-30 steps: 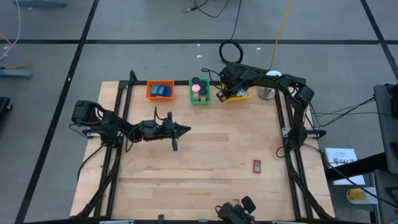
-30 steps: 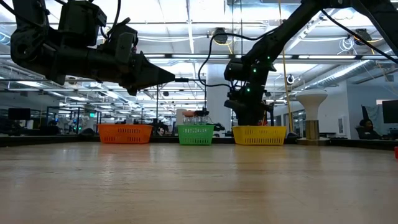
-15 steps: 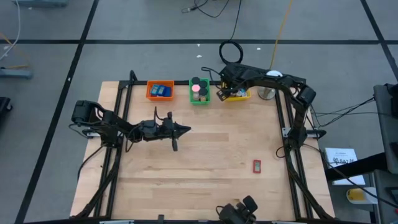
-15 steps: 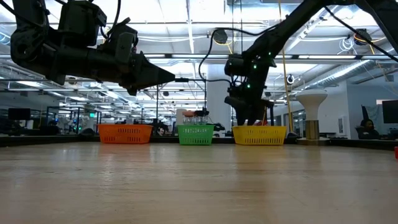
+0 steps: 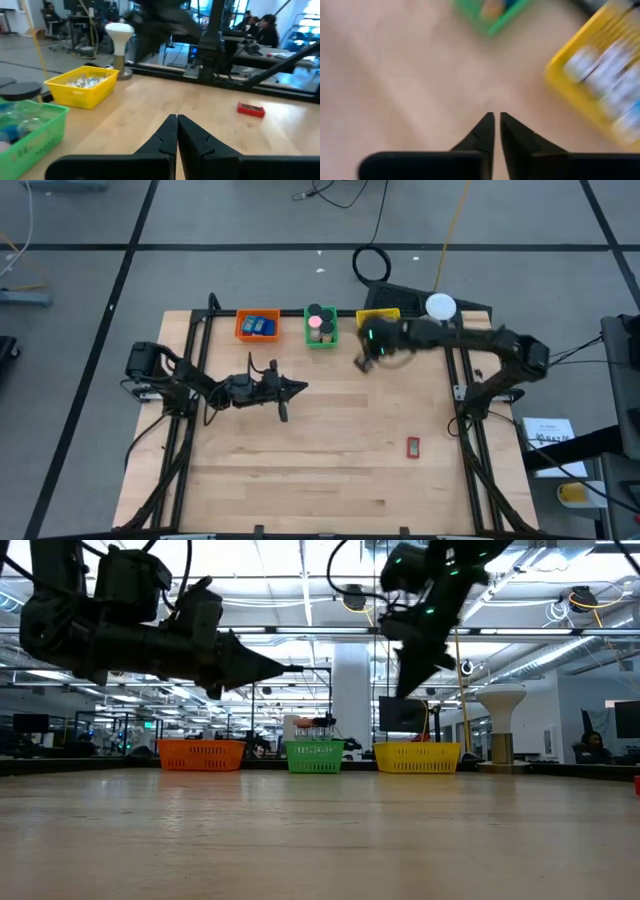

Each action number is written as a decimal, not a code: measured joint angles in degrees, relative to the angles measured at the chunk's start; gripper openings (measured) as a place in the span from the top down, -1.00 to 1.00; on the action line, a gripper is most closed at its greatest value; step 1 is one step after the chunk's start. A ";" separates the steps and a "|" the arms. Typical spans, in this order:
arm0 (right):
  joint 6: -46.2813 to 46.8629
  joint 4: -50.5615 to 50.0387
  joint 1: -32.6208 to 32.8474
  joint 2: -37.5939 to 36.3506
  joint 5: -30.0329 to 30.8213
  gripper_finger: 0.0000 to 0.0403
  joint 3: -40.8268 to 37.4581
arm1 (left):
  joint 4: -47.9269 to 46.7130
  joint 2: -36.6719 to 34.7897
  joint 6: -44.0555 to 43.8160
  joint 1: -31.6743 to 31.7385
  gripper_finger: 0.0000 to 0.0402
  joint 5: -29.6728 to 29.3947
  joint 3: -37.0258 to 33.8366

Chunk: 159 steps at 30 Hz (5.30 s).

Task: Pick & Place Office items
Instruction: Put the red digital clock into the orange bin

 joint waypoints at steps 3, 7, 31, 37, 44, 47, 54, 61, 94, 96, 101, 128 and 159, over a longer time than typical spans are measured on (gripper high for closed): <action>9.80 -0.81 8.62 -3.40 2.43 0.94 -5.77 | 4.44 2.96 0.22 0.01 0.98 2.25 0.02; 28.03 -9.35 20.71 -5.90 6.20 0.92 -8.61 | 7.67 4.68 0.42 -0.01 0.96 3.92 0.02; 105.69 -24.03 58.43 0.36 0.19 -0.04 -13.16 | 7.26 4.64 0.37 0.01 0.92 3.99 0.04; 106.37 -12.62 57.87 0.35 1.78 -0.22 -19.59 | 7.24 4.64 0.26 0.01 0.92 3.97 0.04; 104.08 -9.55 57.16 0.31 1.40 0.02 -22.61 | 7.35 4.62 -0.24 0.19 0.92 1.39 -0.20; 101.29 -9.75 56.41 0.32 1.25 0.25 -22.61 | 7.65 4.57 -0.31 0.85 0.92 1.36 -1.60; 86.11 -10.05 49.77 0.43 2.08 0.38 -19.89 | 12.49 0.48 -3.08 4.10 0.92 -0.83 -10.42; 55.83 -1.96 33.79 0.85 6.77 0.38 -14.03 | 13.00 -5.76 -2.96 4.67 0.92 -3.48 -15.96; -27.02 18.63 15.66 35.19 -2.84 -0.13 27.00 | 10.70 -6.79 -3.92 4.67 0.92 -6.68 -18.10; -28.43 16.47 16.12 32.05 -2.95 -0.12 24.50 | 10.65 -6.79 -5.59 4.67 0.92 -6.35 -17.99; -29.66 24.41 16.28 21.40 -3.08 0.25 8.06 | 7.84 -6.79 -7.22 4.48 0.95 -1.95 -16.79; -26.03 66.71 14.24 -13.69 -3.04 0.98 -44.12 | -89.36 -6.24 3.75 3.44 -0.24 9.44 28.88; -27.92 67.16 14.24 -13.69 -3.07 1.00 -44.18 | -90.38 2.74 9.30 10.24 0.48 12.98 31.52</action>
